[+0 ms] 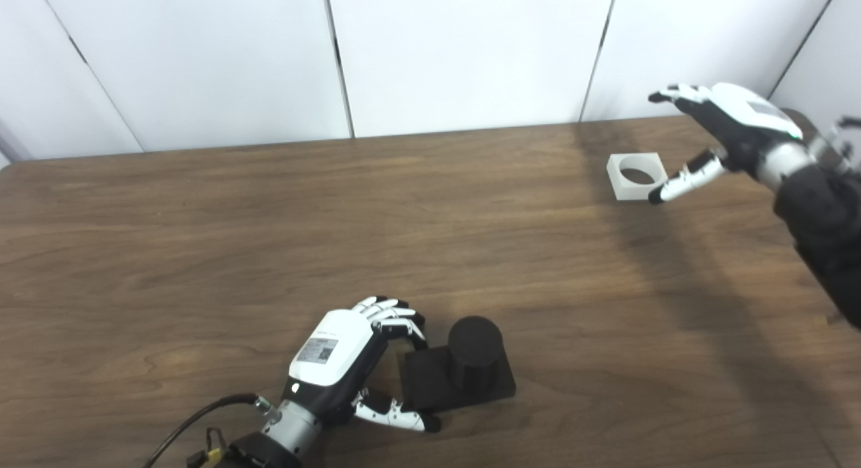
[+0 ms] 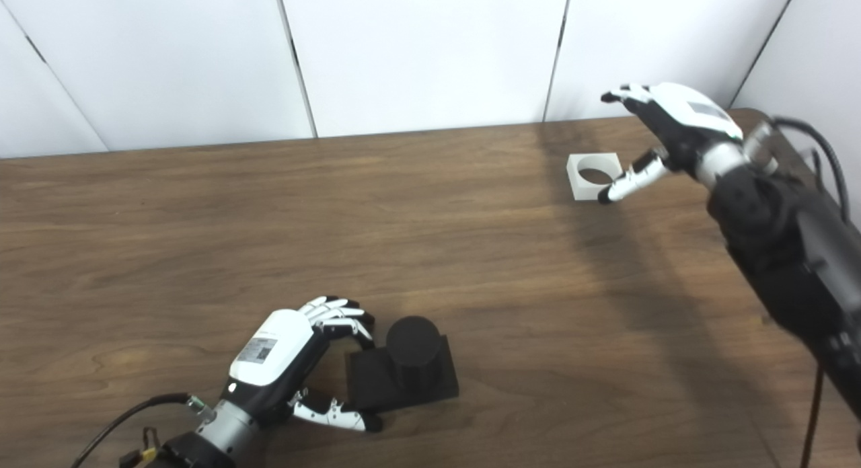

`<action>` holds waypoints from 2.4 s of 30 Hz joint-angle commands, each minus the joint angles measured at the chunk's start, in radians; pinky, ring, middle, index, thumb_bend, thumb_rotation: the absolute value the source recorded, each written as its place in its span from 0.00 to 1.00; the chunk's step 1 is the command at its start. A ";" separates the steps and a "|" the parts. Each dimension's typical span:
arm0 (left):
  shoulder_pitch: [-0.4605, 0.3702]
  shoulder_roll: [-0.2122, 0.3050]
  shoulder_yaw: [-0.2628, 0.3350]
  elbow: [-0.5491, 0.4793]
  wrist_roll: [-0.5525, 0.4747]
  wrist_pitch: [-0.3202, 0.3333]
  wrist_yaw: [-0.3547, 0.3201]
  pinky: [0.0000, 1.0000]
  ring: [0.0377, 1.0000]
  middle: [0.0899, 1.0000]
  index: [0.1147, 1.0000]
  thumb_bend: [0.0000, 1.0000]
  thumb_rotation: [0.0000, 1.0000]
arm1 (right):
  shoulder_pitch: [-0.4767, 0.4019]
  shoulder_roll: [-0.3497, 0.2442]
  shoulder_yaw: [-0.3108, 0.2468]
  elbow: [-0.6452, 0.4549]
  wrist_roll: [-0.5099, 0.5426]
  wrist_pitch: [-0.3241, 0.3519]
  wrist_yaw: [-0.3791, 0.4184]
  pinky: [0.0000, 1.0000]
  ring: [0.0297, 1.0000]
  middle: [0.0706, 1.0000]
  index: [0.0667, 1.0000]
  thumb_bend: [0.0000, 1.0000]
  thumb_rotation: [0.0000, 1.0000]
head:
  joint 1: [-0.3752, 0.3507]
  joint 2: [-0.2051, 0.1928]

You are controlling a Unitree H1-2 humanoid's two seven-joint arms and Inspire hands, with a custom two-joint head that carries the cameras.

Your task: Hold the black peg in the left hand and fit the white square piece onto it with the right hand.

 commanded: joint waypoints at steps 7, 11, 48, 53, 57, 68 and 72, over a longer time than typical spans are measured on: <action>0.014 0.012 -0.015 0.008 0.032 0.029 -0.054 0.91 0.86 0.77 0.42 0.52 0.05 | -0.134 -0.020 0.069 0.114 -0.110 -0.046 0.081 1.00 1.00 1.00 0.92 0.98 0.19 | -0.002 -0.004; 0.017 0.013 -0.019 0.006 0.037 0.030 -0.053 0.91 0.85 0.76 0.42 0.52 0.05 | -0.170 -0.008 0.092 0.182 -0.129 -0.069 0.107 1.00 1.00 1.00 0.92 0.98 0.20 | 0.000 -0.006; 0.020 0.002 -0.037 -0.029 0.060 0.064 -0.063 0.91 0.85 0.76 0.42 0.52 0.05 | -0.267 0.079 0.180 0.422 -0.227 -0.111 0.161 0.91 1.00 0.97 0.87 0.94 0.27 | 0.004 0.002; 0.021 0.000 -0.037 -0.034 0.053 0.070 -0.070 0.92 0.85 0.77 0.42 0.52 0.05 | -0.264 0.084 0.185 0.428 -0.234 -0.119 0.154 0.91 1.00 0.96 0.86 0.90 0.28 | 0.008 0.005; 0.020 0.000 -0.039 -0.035 0.055 0.072 -0.068 0.91 0.85 0.76 0.42 0.52 0.05 | -0.259 0.086 0.185 0.430 -0.238 -0.123 0.145 0.90 1.00 0.95 0.84 0.88 0.27 | 0.008 0.005; 0.021 -0.002 -0.043 -0.044 0.062 0.075 -0.072 0.90 0.85 0.76 0.42 0.52 0.05 | -0.215 0.090 0.151 0.441 -0.224 -0.217 -0.024 0.83 0.91 0.85 0.50 0.60 0.16 | 0.012 0.009; 0.020 -0.004 -0.043 -0.046 0.064 0.080 -0.075 0.90 0.85 0.76 0.42 0.52 0.05 | -0.191 0.092 0.136 0.445 -0.229 -0.268 -0.109 0.78 0.85 0.77 0.45 0.53 0.13 | 0.011 0.009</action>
